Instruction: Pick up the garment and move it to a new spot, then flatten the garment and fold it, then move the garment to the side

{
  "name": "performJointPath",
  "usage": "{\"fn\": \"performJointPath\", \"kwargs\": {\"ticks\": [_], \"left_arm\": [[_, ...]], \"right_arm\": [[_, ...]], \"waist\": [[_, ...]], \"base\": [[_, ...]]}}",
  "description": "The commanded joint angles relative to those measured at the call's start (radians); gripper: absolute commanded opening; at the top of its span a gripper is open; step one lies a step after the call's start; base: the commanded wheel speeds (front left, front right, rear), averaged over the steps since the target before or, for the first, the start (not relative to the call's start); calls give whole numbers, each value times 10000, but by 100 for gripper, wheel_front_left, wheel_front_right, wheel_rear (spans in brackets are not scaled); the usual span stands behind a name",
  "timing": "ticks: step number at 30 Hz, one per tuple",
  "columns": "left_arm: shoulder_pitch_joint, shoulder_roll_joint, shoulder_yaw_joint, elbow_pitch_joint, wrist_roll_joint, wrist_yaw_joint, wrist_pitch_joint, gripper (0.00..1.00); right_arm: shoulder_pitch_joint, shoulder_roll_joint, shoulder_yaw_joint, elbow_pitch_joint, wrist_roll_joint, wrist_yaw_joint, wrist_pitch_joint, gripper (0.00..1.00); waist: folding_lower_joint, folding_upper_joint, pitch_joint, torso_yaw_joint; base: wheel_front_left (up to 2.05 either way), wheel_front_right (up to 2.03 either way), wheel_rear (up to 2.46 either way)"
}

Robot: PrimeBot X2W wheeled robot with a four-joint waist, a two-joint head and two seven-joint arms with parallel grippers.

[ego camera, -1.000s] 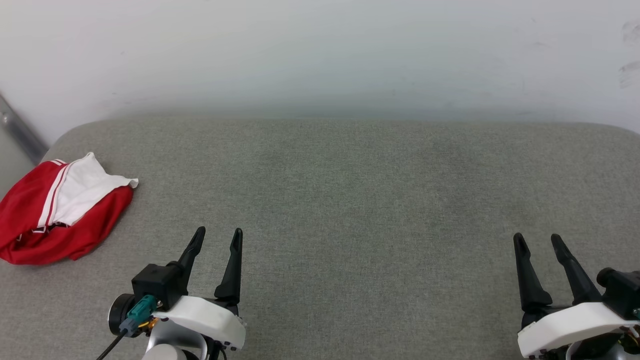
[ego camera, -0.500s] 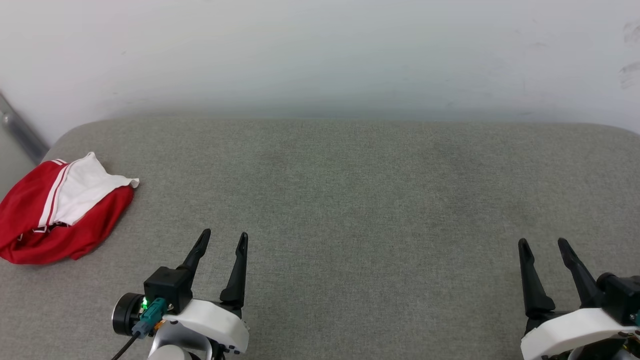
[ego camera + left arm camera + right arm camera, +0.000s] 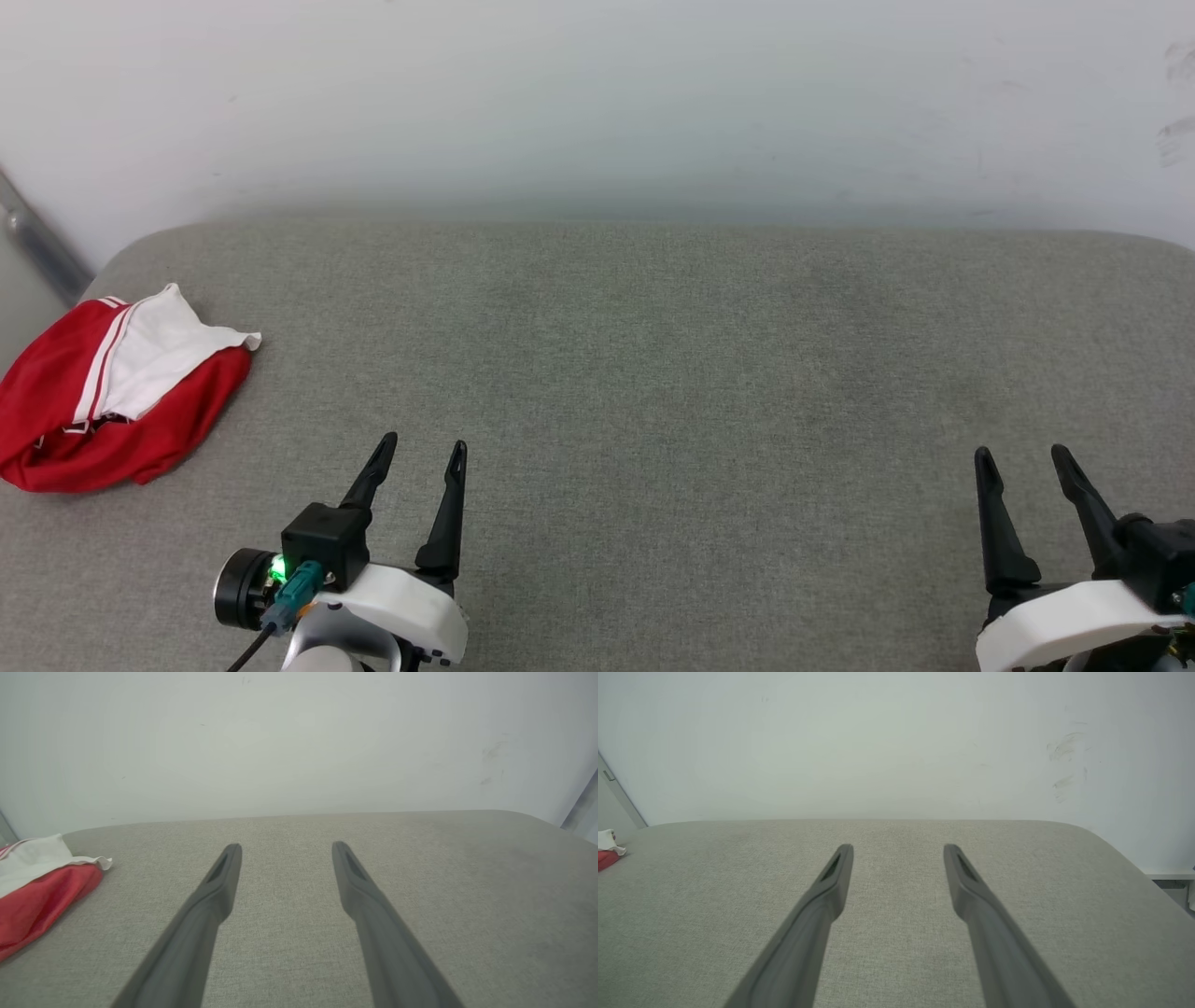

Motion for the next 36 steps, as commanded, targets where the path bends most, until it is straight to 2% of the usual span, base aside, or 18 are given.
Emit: {"fn": "performJointPath", "kwargs": {"ticks": [1,6,21,27,36], "left_arm": [[-171,6,12,5,163,-18,-80,100],[-174,-44,80,118,456,-82,-165,100],[-282,-223,366,245,246,-169,-148,100],[-386,-252,659,239,236,-159,-148,100],[-462,-307,1198,181,225,-150,-148,100]], "right_arm": [[80,29,-14,8,-179,-3,-68,100],[3,29,-43,147,-481,-3,-248,100],[-236,30,-83,467,-435,-3,-536,100],[-327,29,116,372,-491,-3,-583,100],[-491,26,653,128,-547,-5,-599,100]], "waist": [[0,0,2,3],[0,0,18,19],[0,0,105,385],[0,0,173,1003],[0,0,336,2350]], "base": [[0,0,0],[0,0,0],[0,0,0],[0,0,0],[0,0,0]]}}
